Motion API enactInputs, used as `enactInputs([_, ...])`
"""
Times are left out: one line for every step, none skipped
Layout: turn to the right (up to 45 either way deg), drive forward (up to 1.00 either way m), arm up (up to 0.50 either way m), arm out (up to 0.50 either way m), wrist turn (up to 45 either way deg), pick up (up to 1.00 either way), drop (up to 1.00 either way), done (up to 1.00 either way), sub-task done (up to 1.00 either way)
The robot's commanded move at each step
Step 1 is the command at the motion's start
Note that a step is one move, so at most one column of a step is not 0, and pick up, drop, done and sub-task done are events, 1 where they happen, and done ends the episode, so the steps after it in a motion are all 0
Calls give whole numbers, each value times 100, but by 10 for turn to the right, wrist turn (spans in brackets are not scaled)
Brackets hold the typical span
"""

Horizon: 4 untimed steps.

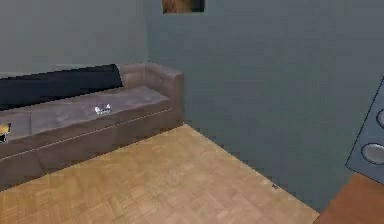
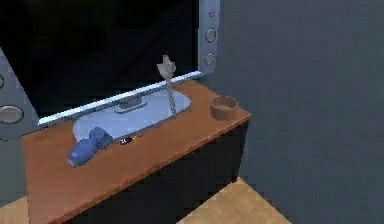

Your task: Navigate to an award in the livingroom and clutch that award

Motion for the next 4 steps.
enactInputs([450, 0, 0, 0, 0, 0, 0, 0, 0])
enactInputs([270, 0, 0, 0, 0, 0, 0, 0, 0])
enactInputs([0, 40, 0, 0, 0, 0, 0, 0, 0])
enactInputs([-450, 0, 0, 0, 0, 0, 0, 0, 0])
